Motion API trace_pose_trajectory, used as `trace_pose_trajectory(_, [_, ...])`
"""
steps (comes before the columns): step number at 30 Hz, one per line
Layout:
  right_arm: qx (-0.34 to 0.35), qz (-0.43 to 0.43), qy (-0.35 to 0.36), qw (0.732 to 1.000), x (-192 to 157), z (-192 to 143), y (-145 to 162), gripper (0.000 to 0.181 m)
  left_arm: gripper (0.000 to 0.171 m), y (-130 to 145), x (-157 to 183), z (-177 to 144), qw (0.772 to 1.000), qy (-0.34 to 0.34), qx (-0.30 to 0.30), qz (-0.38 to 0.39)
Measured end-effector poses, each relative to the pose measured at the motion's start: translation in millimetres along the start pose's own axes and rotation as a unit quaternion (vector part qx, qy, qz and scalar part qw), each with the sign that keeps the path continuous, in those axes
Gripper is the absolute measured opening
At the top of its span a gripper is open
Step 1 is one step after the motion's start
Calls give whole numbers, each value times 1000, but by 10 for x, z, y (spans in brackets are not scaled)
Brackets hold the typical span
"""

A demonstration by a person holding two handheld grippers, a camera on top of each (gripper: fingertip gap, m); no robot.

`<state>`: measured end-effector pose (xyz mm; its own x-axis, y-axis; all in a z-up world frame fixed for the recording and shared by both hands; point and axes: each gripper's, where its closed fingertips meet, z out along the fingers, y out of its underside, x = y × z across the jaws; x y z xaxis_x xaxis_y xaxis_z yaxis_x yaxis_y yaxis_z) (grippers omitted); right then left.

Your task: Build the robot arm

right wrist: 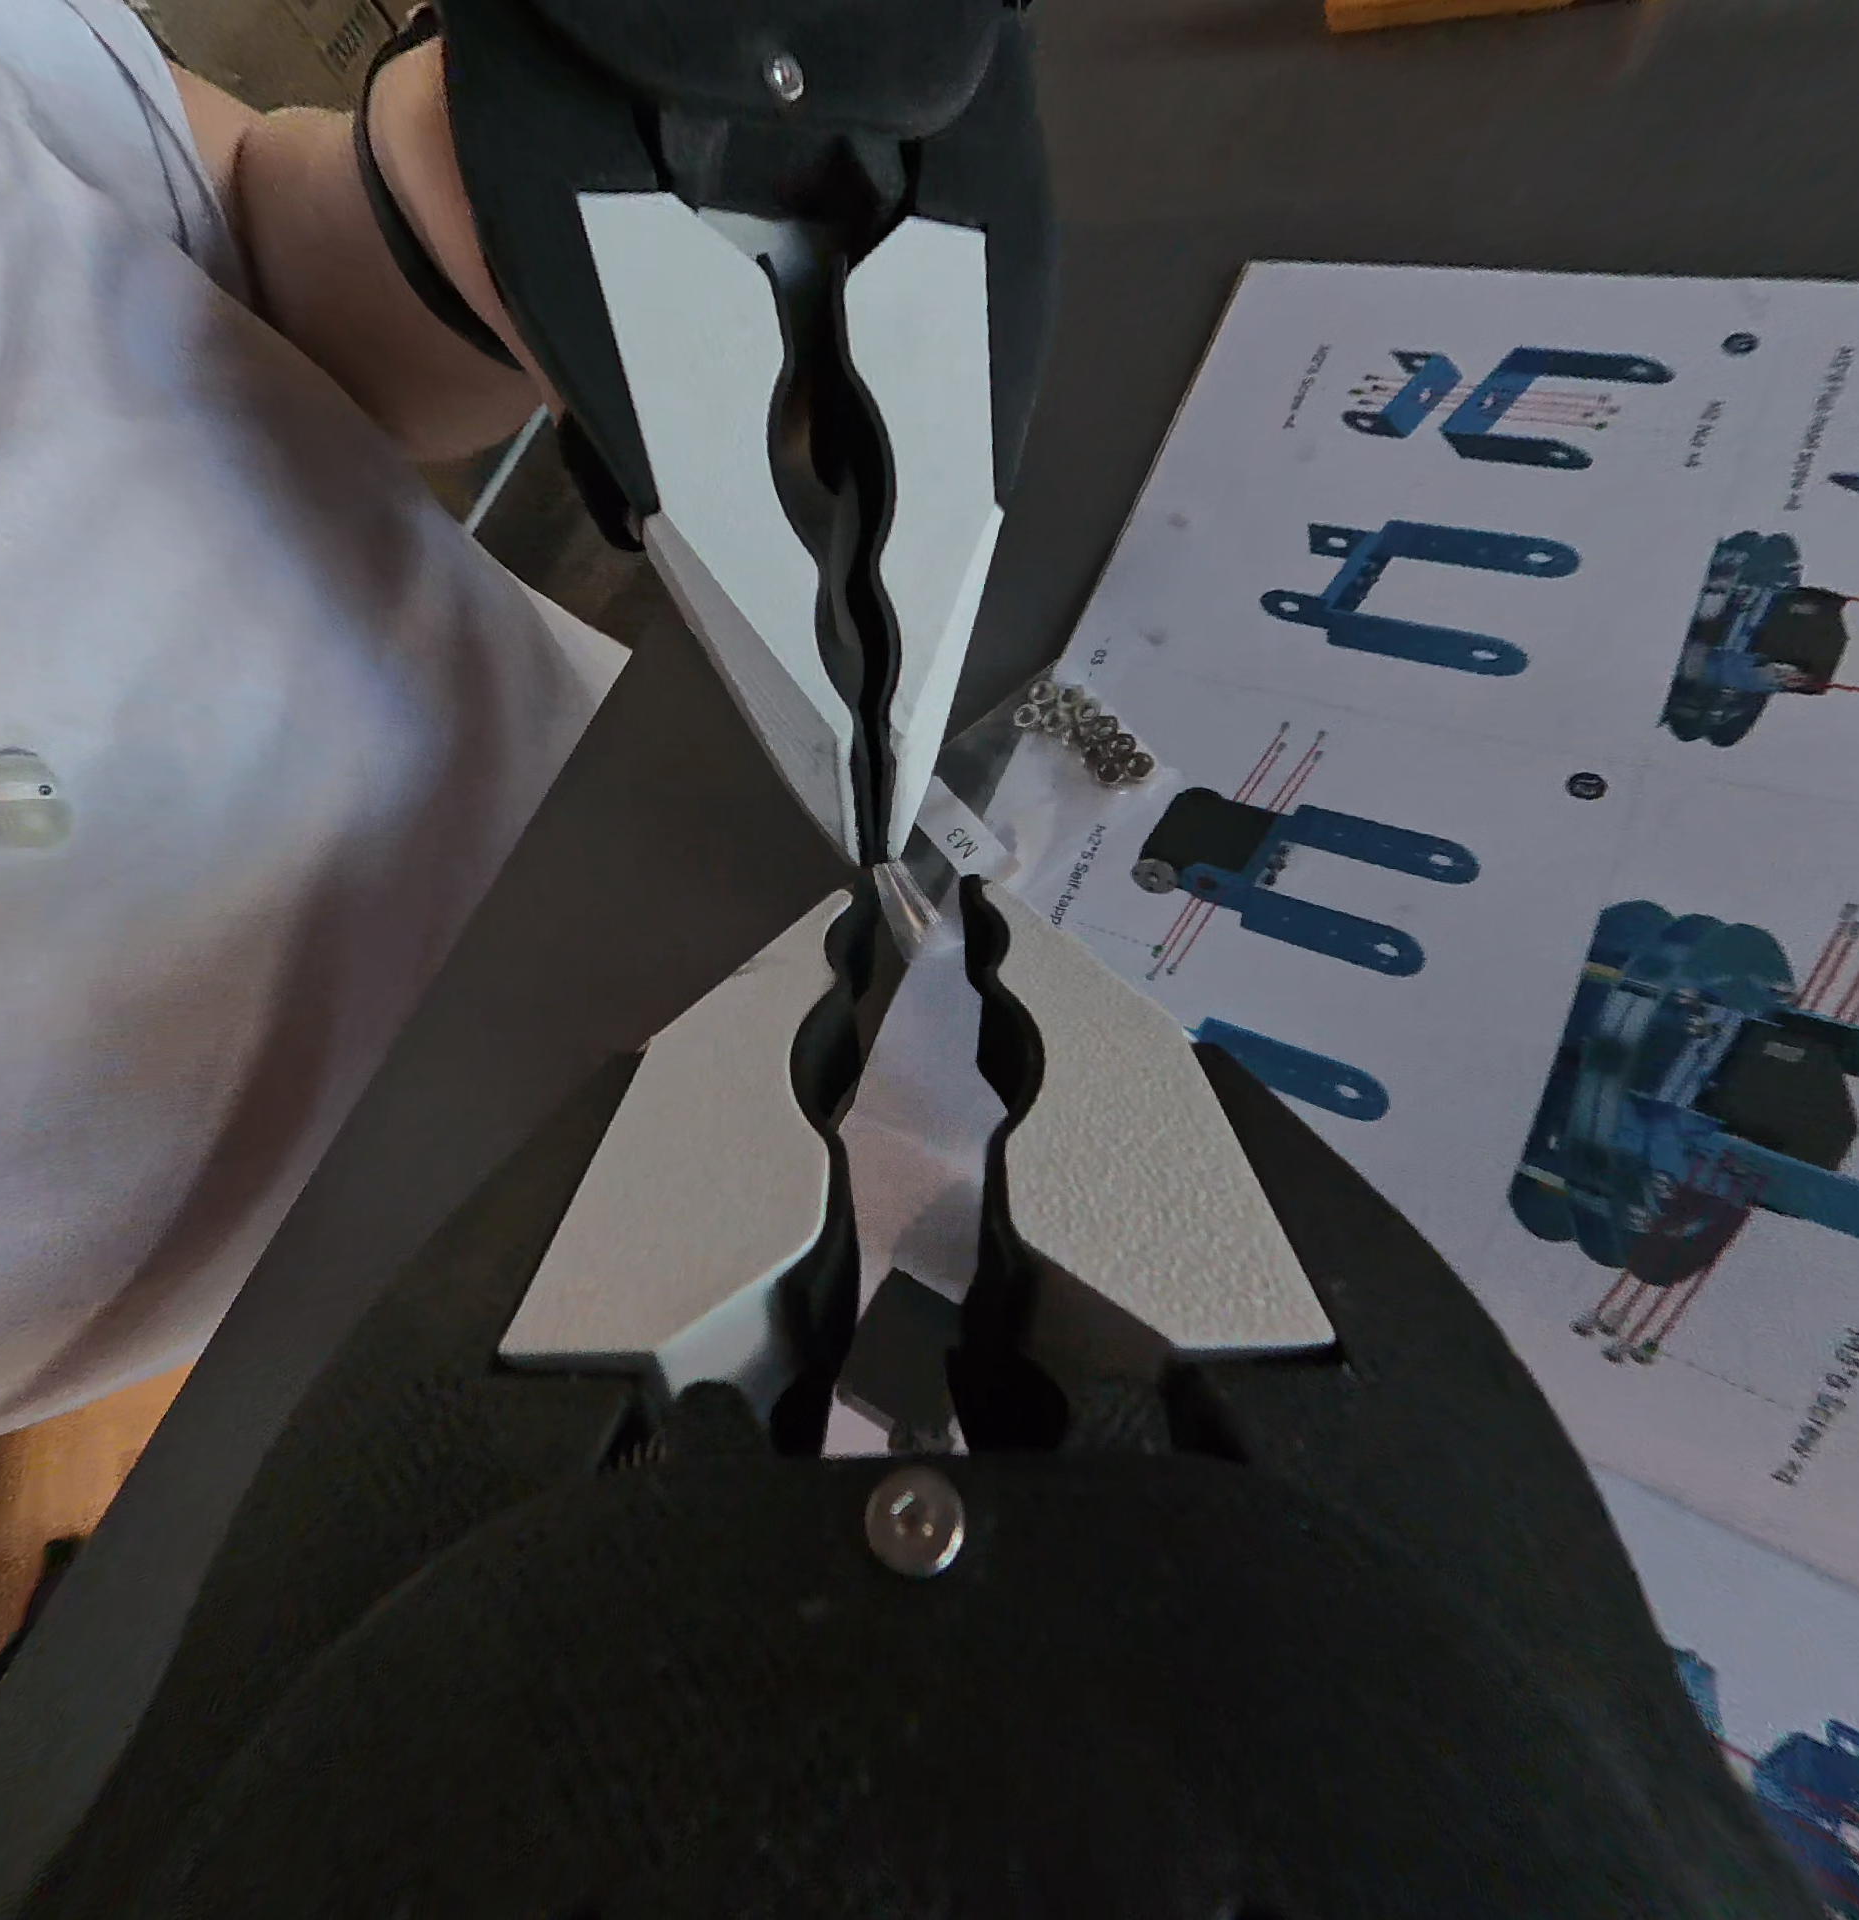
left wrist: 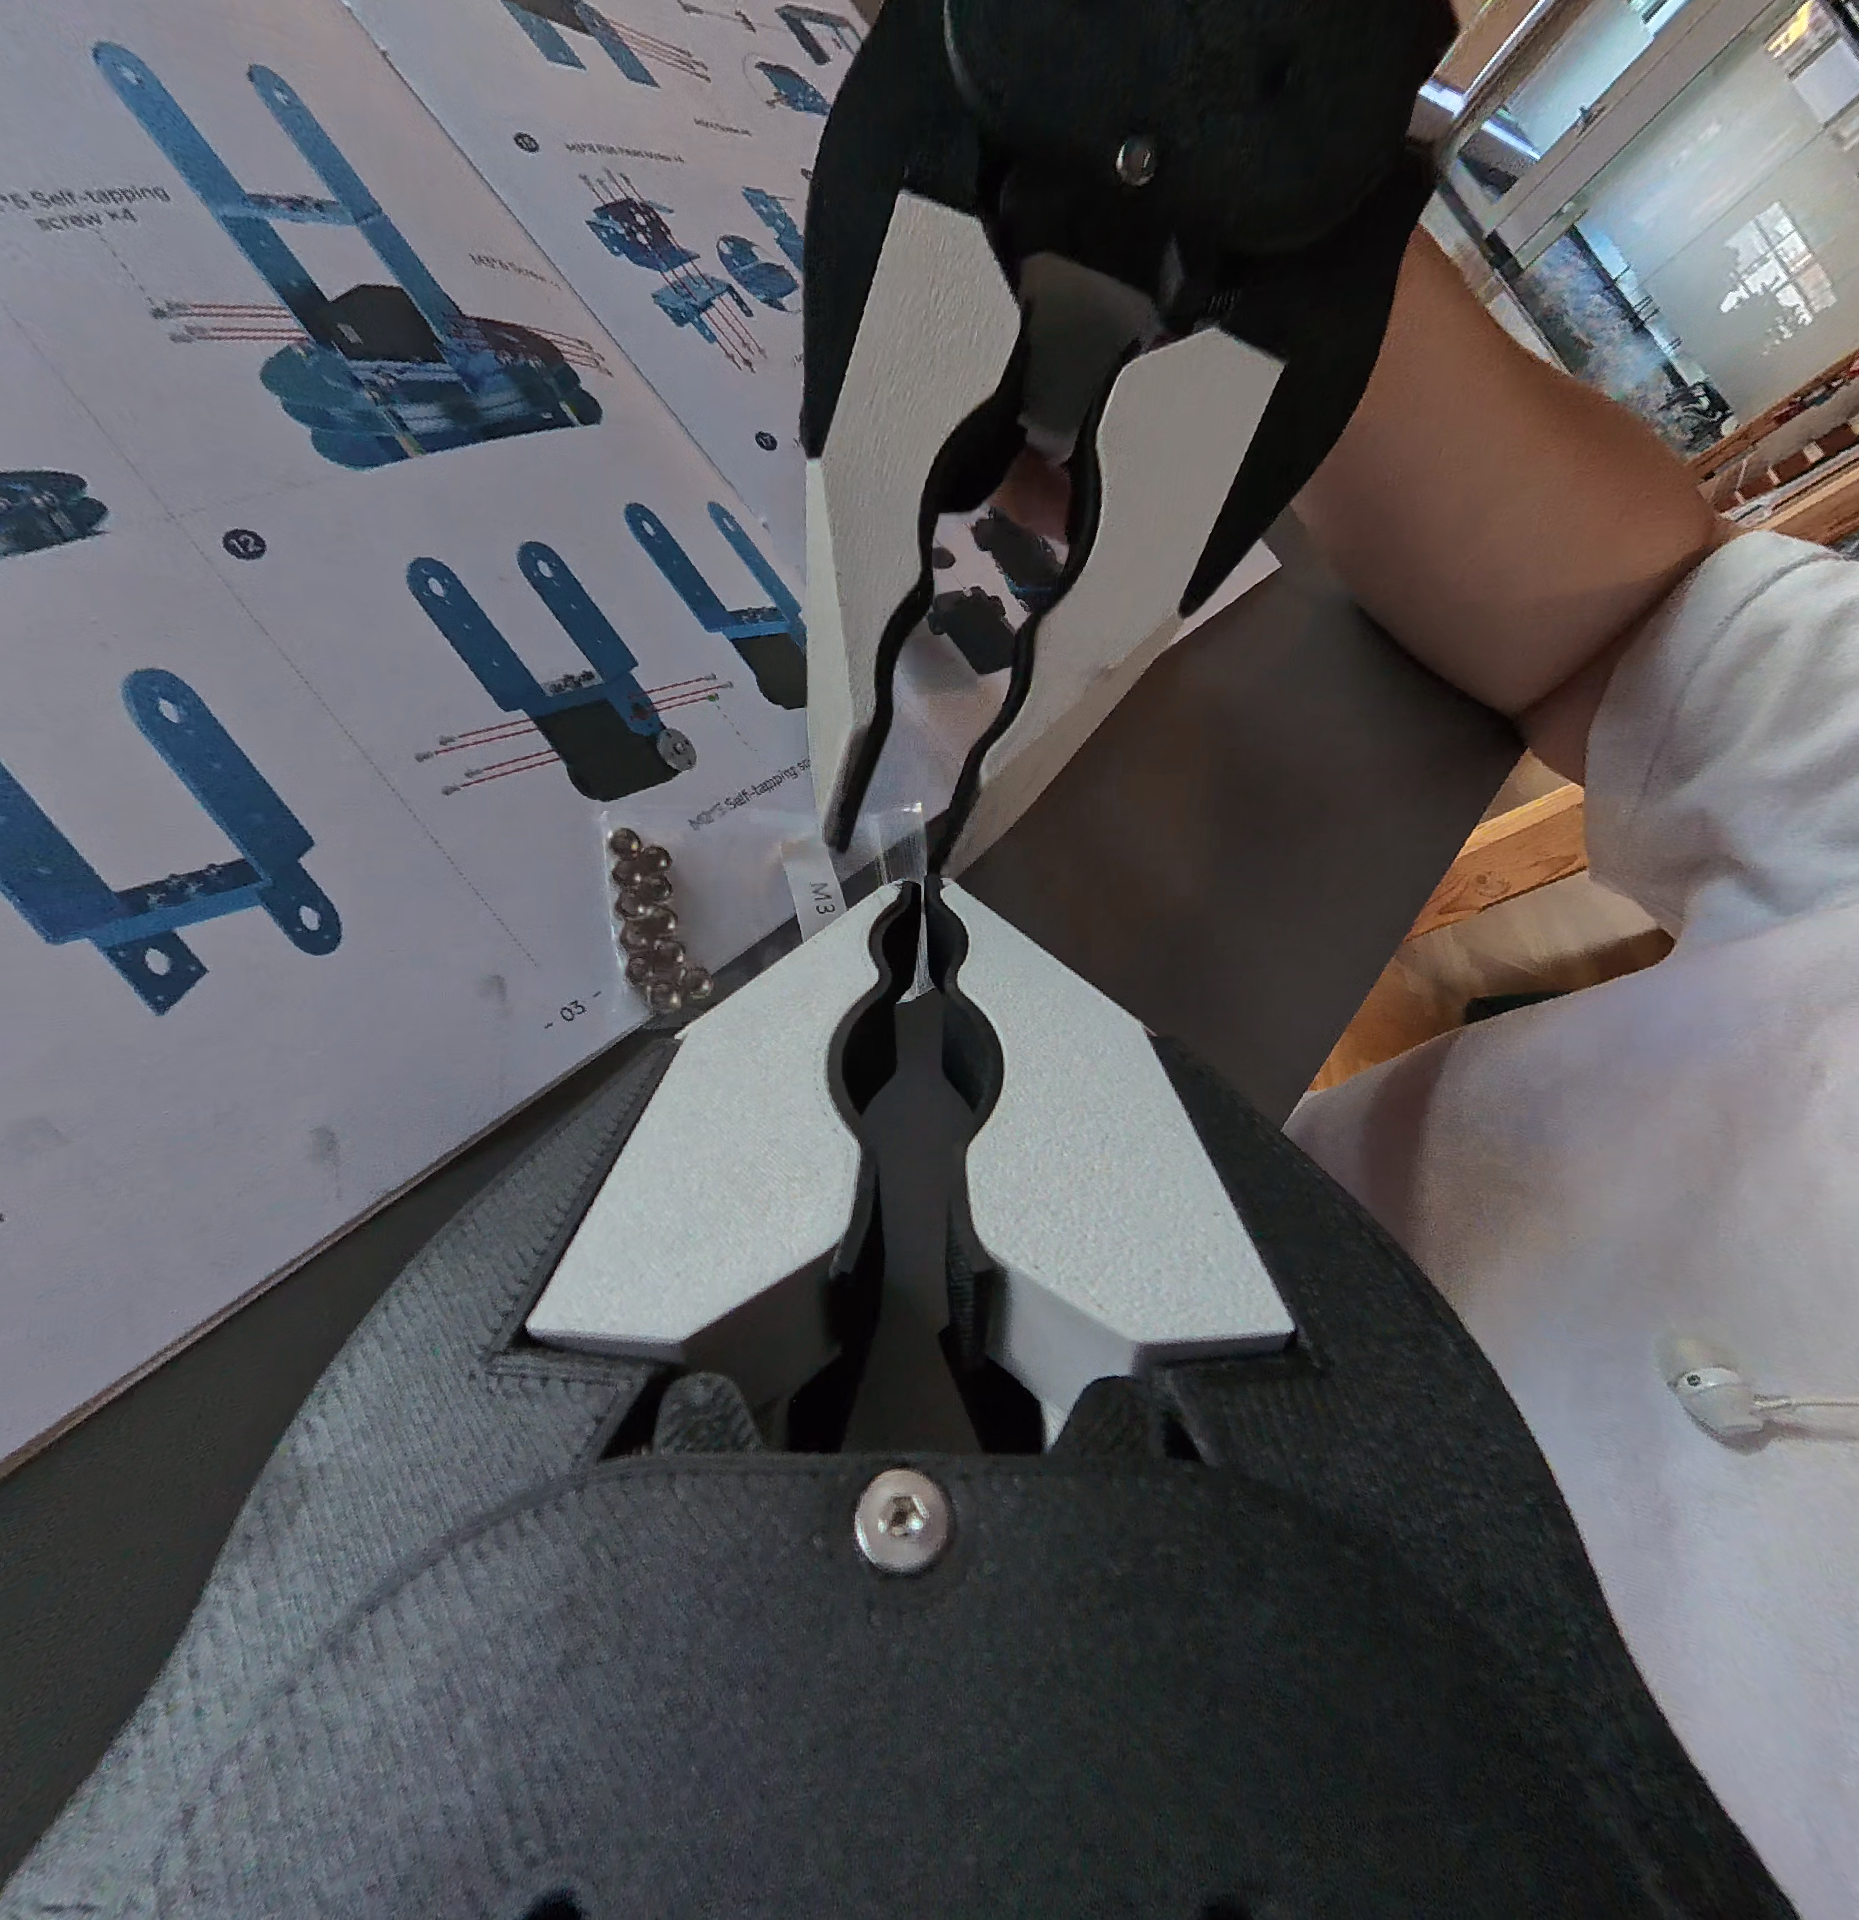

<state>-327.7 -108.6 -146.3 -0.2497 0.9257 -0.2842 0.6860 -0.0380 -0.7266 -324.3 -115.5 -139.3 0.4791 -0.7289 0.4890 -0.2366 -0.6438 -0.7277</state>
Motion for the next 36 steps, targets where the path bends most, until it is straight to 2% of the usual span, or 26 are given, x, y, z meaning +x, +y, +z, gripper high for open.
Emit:
trace_pose_trajectory(9, [32,33,-37,998,-3,-39,-10,9,1,-20,8,-18,998,43,2,-47])
trace_pose_trajectory(23, [23,19,-17,999,31,-11,13,5,1,-28,41,-38,987,116,-14,-113])
trace_pose_trajectory(36, [22,12,-12,1000,44,-3,14,5,0,-26,22,-37,984,120,-16,-131])
